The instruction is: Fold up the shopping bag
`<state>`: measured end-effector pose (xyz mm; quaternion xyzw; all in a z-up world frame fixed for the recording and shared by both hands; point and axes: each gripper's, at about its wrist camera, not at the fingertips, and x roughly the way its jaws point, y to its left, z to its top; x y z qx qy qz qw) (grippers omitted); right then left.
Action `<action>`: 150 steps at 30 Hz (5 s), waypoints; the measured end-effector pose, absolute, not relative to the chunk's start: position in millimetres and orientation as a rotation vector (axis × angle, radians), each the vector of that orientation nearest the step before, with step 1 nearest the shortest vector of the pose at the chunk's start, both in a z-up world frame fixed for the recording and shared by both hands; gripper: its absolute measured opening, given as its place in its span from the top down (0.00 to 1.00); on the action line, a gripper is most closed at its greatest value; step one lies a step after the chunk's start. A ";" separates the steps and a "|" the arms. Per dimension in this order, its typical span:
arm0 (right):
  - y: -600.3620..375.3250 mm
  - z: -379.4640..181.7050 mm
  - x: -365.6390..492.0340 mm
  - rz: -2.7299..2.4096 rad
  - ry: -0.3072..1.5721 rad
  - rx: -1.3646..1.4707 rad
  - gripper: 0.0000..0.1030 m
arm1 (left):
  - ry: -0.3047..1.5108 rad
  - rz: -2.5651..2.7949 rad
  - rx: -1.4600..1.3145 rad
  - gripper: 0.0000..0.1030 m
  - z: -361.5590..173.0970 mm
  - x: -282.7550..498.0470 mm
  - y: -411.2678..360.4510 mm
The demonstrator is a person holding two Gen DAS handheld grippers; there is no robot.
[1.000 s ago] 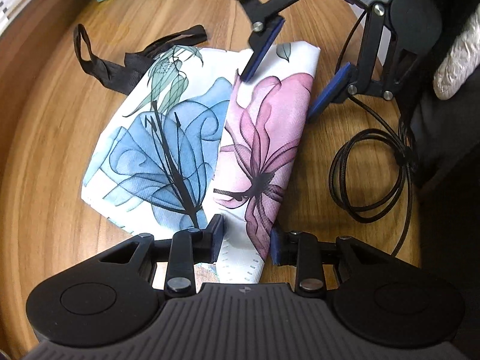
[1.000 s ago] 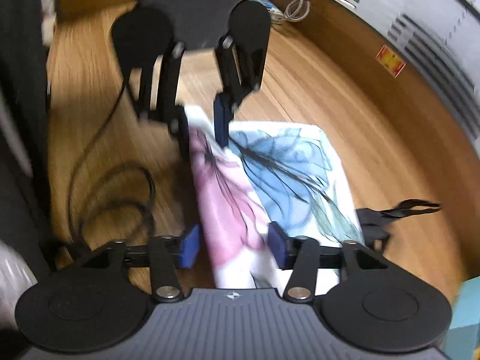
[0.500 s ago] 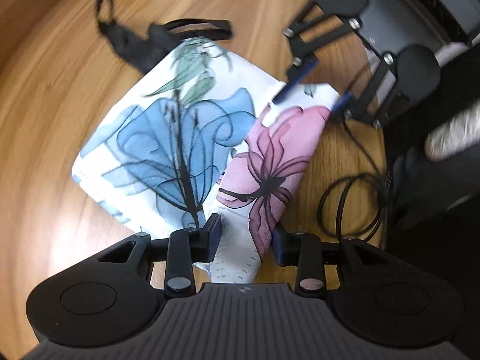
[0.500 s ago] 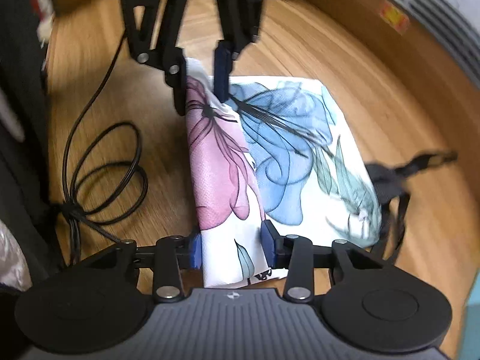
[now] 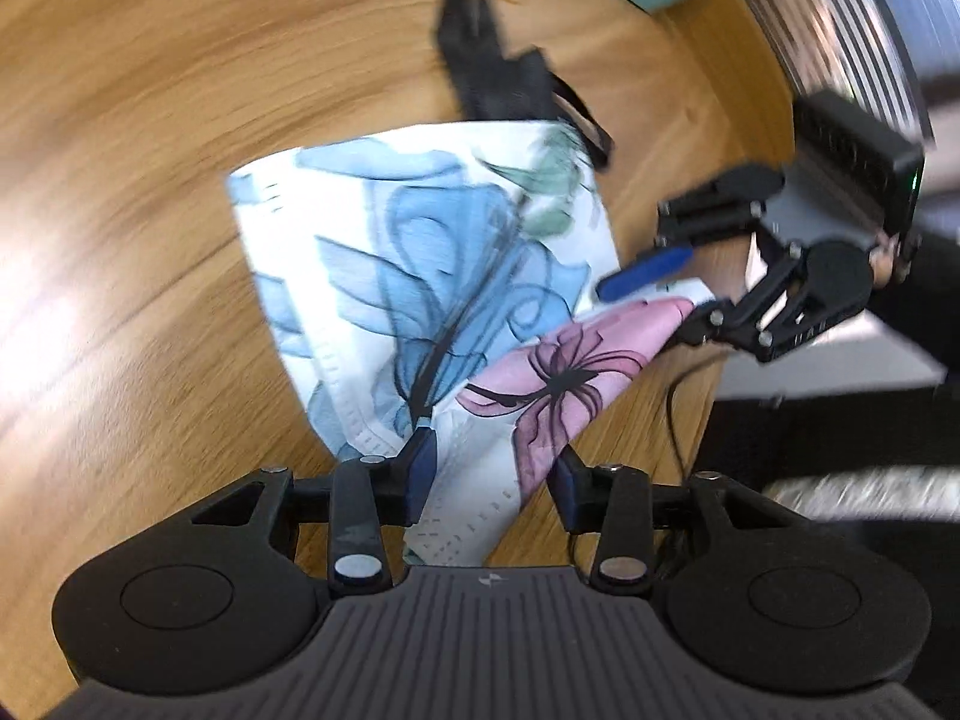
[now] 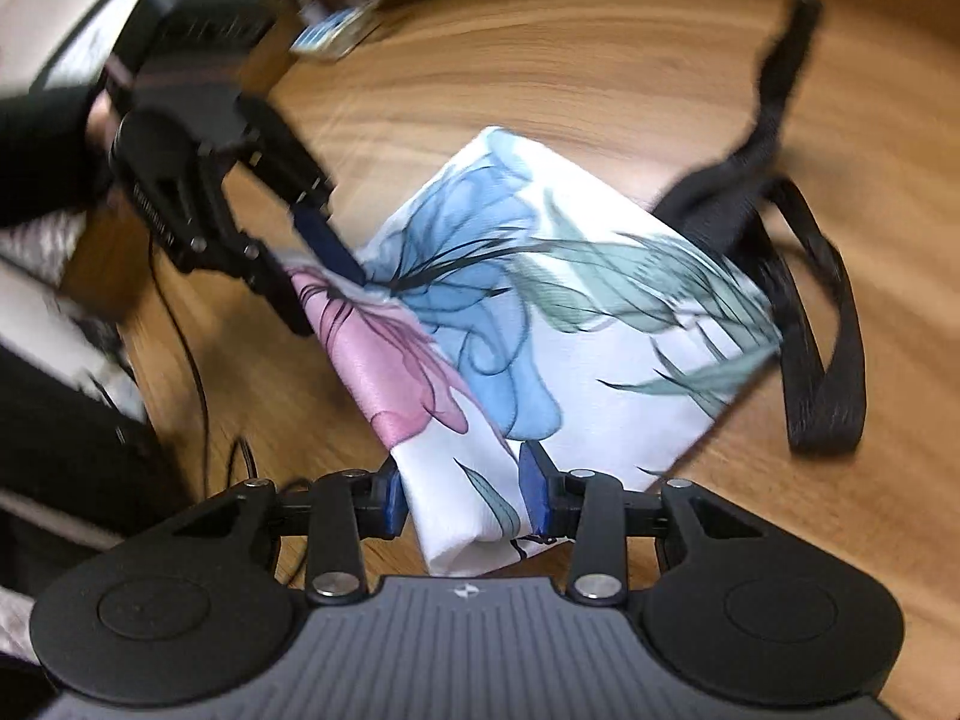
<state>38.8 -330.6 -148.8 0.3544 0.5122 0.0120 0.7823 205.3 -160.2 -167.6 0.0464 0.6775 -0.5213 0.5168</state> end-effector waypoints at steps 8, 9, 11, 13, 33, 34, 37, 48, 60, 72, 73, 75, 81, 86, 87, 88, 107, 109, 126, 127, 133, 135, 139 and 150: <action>-352.5 -171.4 23.6 -0.077 1.047 1.044 0.63 | 1.712 -1.092 -0.113 0.53 -179.8 234.5 -151.2; -353.4 -173.1 22.7 -0.088 1.045 1.069 0.63 | 1.715 -1.077 -0.128 0.53 -180.1 236.5 -149.2; -355.4 -177.8 21.9 -0.115 1.039 1.121 0.65 | 1.712 -1.063 -0.142 0.53 -180.0 237.6 -147.4; -358.2 -183.7 18.7 -0.157 1.029 1.208 0.65 | 1.705 -1.049 -0.158 0.53 -180.7 238.7 -146.3; -335.2 -186.4 -14.3 -0.482 0.802 1.496 0.60 | 1.603 -1.030 -0.053 0.55 -174.8 223.4 -152.7; -334.6 -186.6 -14.1 -0.495 0.803 1.498 0.61 | 1.599 -1.026 -0.053 0.56 -174.7 223.1 -152.2; -333.3 -184.9 -6.7 -0.554 0.834 1.461 0.65 | 1.582 -1.015 -0.055 0.57 -173.9 221.5 -150.3; -331.6 -177.5 18.6 -0.604 0.931 1.344 0.67 | 1.315 -0.889 0.030 0.52 -125.9 191.1 -138.2; -328.4 -178.8 16.6 -0.599 0.944 1.311 0.67 | 1.075 -0.909 0.208 0.52 -74.7 166.7 -159.9; -323.7 -176.0 12.3 -0.594 0.949 1.261 0.67 | 1.082 -0.871 0.345 0.55 -107.7 168.7 -174.5; -324.0 -176.1 12.3 -0.594 0.949 1.260 0.67 | 1.068 -0.876 0.358 0.55 -109.3 166.7 -173.7; -324.3 -176.0 11.9 -0.594 0.951 1.259 0.67 | 1.049 -0.881 0.364 0.55 -111.9 164.4 -172.1; -324.5 -176.6 13.7 -0.593 0.950 1.263 0.67 | 1.007 -0.915 0.328 0.56 -93.9 156.8 -171.4; -324.4 -176.9 15.0 -0.593 0.950 1.262 0.67 | 1.023 -0.952 0.358 0.56 -82.7 147.8 -176.5; -324.5 -176.9 14.7 -0.593 0.950 1.262 0.67 | 1.032 -0.952 0.374 0.56 -84.1 146.6 -179.1; -324.7 -177.0 14.3 -0.592 0.950 1.263 0.67 | 1.043 -0.948 0.394 0.56 -86.8 145.7 -182.1; -323.7 -176.3 13.5 -0.593 0.947 1.251 0.67 | 1.120 -0.929 0.347 0.68 -88.2 151.5 -186.3; -323.7 -176.2 13.4 -0.591 0.948 1.252 0.67 | 1.114 -0.922 0.361 0.68 -89.0 149.7 -187.0; -322.4 -171.6 15.9 -0.594 0.961 1.219 0.70 | 1.144 -0.850 0.383 0.87 -129.7 160.6 -191.8; -322.8 -171.6 16.0 -0.595 0.959 1.219 0.70 | 1.140 -0.848 0.382 0.88 -132.9 160.6 -192.0; -326.9 -170.8 17.7 -0.595 0.956 1.221 0.68 | 1.151 -0.846 0.354 0.93 -139.8 167.5 -195.0; -326.6 -169.1 15.5 -0.607 0.943 1.242 0.67 | 1.149 -0.851 0.361 0.93 -140.5 168.2 -196.4; -320.0 -156.3 10.4 -0.644 0.946 1.217 0.66 | 1.139 -0.853 0.367 0.94 -141.2 168.8 -197.2; -280.4 -103.6 41.1 -0.655 1.025 0.701 0.70 | 1.137 -0.866 0.357 0.94 -143.2 172.2 -196.9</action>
